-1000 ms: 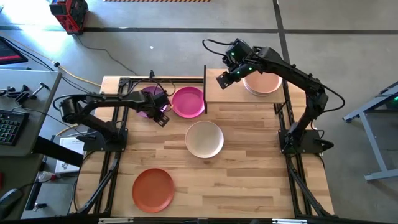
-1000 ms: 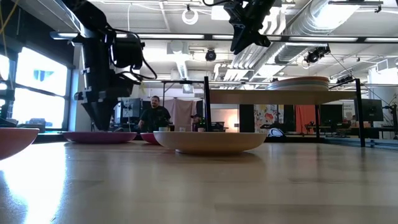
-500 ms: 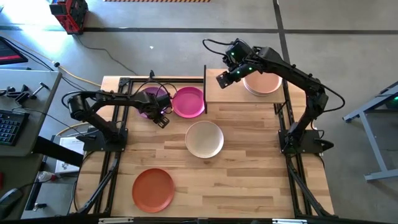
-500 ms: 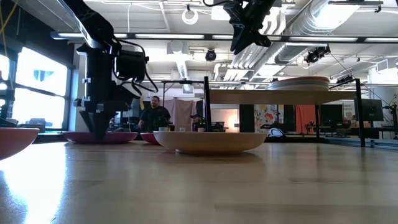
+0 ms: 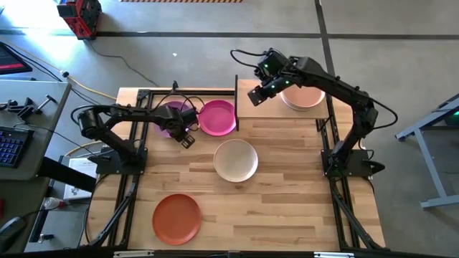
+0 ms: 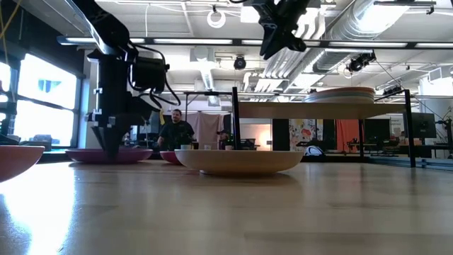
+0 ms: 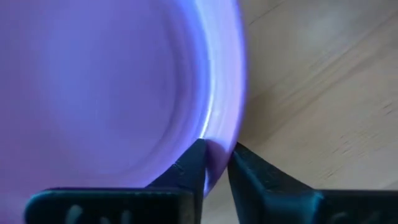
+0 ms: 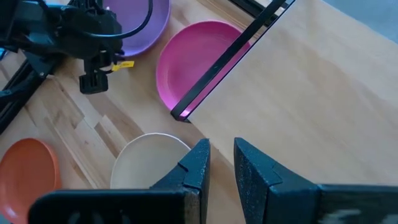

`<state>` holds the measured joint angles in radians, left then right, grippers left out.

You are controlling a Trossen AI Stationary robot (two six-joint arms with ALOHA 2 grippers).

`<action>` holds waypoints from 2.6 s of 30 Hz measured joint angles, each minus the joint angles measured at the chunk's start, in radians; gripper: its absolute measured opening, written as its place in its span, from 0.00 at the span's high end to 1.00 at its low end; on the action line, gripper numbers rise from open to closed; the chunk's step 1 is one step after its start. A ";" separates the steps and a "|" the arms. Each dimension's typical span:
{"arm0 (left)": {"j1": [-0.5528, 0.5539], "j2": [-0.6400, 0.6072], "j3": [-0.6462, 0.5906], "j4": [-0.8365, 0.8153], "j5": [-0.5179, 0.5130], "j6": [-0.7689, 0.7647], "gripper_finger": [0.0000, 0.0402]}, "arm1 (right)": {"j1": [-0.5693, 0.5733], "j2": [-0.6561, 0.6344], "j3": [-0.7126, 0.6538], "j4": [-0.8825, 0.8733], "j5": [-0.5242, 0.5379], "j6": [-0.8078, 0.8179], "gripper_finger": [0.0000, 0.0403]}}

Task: Place and stack plates onto a shelf
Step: Put the purple plate on the shelf

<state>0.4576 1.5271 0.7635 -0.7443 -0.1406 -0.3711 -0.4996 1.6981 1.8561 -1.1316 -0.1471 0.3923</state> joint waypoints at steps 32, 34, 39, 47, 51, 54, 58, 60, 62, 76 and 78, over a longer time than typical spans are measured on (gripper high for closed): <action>-0.021 -0.154 0.210 -0.242 -0.113 0.255 1.00 | 0.015 0.001 0.000 0.170 0.060 0.063 0.64; -0.023 -0.154 0.249 -0.264 -0.126 0.299 1.00 | 0.010 0.001 0.000 0.212 0.060 0.061 0.64; -0.036 -0.154 0.368 -0.322 -0.185 0.412 1.00 | -0.008 0.001 0.000 0.331 0.059 0.055 0.64; -0.076 -0.154 0.540 -0.341 -0.307 0.723 1.00 | -0.062 0.001 0.000 0.603 0.042 0.022 0.64; -0.096 -0.154 0.602 -0.334 -0.379 0.908 1.00 | -0.080 0.001 0.003 0.743 0.001 -0.030 0.64; -0.105 -0.154 0.635 -0.325 -0.425 1.048 1.00 | -0.084 0.002 0.035 0.755 -0.001 -0.086 0.64; -0.113 -0.154 0.645 -0.294 -0.487 1.225 1.00 | -0.084 0.002 0.094 0.727 0.054 -0.169 0.64; -0.114 -0.154 0.646 -0.288 -0.515 1.301 1.00 | -0.084 0.001 0.123 0.719 0.087 -0.195 0.64; -0.114 -0.152 0.646 -0.284 -0.528 1.364 1.00 | -0.084 0.000 0.147 0.698 0.113 -0.216 0.64; -0.114 -0.151 0.646 -0.081 -0.538 1.650 1.00 | -0.084 0.034 0.166 0.506 0.165 -0.153 0.64; -0.114 -0.151 0.646 -0.067 -0.538 1.680 1.00 | -0.084 0.037 0.166 0.499 0.165 -0.132 0.64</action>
<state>0.3439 1.3760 1.4097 -0.8117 -0.6785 1.3094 -0.5838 1.7356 2.0224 -0.6327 0.0181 0.2599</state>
